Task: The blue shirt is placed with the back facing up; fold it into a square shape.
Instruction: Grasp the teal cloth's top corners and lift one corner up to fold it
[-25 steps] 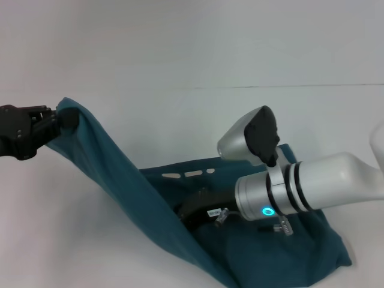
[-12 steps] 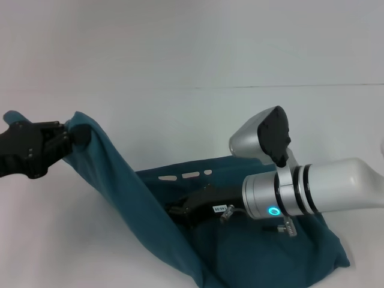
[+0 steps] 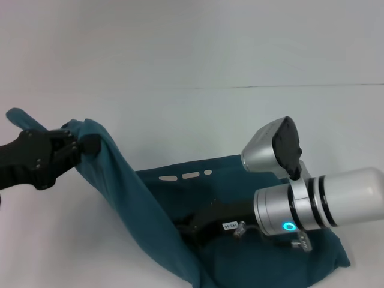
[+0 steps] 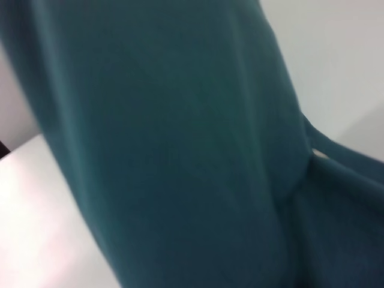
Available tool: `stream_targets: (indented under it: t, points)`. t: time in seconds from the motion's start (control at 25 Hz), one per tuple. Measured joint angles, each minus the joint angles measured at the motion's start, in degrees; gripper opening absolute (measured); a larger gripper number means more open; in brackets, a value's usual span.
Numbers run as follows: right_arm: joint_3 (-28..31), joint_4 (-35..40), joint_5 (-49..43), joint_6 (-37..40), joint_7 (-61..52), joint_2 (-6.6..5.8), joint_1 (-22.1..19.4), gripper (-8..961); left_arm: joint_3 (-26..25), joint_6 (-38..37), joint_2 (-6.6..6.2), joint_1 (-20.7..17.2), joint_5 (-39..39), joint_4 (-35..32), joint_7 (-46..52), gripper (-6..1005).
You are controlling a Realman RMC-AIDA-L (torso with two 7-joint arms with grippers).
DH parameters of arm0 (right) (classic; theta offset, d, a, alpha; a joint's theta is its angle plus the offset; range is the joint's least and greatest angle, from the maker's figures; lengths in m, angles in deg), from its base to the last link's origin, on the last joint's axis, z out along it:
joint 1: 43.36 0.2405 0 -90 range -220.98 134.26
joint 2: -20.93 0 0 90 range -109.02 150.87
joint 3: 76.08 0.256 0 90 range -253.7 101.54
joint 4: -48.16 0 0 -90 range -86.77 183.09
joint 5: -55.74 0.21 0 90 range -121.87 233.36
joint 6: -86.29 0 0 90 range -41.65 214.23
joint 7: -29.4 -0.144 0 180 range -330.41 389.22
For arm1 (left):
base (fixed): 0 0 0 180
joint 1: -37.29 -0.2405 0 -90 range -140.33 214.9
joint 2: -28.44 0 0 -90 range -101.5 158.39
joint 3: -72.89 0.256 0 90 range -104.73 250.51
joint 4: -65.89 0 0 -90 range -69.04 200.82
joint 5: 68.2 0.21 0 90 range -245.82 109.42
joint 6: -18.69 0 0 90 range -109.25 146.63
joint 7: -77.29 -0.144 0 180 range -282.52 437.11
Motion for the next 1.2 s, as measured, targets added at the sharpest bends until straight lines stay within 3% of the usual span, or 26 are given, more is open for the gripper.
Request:
stream_targets:
  t: [0.28, 0.44, 0.72, 1.2]
  points:
    - [0.1, 19.2, -14.6, 3.9, -13.7, 0.00, -8.4, 152, 0.0, 0.4, -0.01, -0.1, 0.1, 1.5, -1.7, 49]
    - [1.6, 24.9, -17.8, 6.3, -17.3, -0.11, -11.7, 152, -0.2, 0.4, -0.06, -0.4, 0.1, 1.9, -2.2, 49]
    - [4.9, 26.7, -18.5, 10.9, -18.2, -0.10, -14.0, 151, -0.5, 0.4, -0.07, -0.8, -0.1, 1.9, -2.4, 50]
    - [1.7, 21.4, -18.3, 10.4, -17.9, 0.43, -12.1, 151, -0.5, 0.5, 0.00, -0.8, -0.3, 2.3, -2.4, 49]
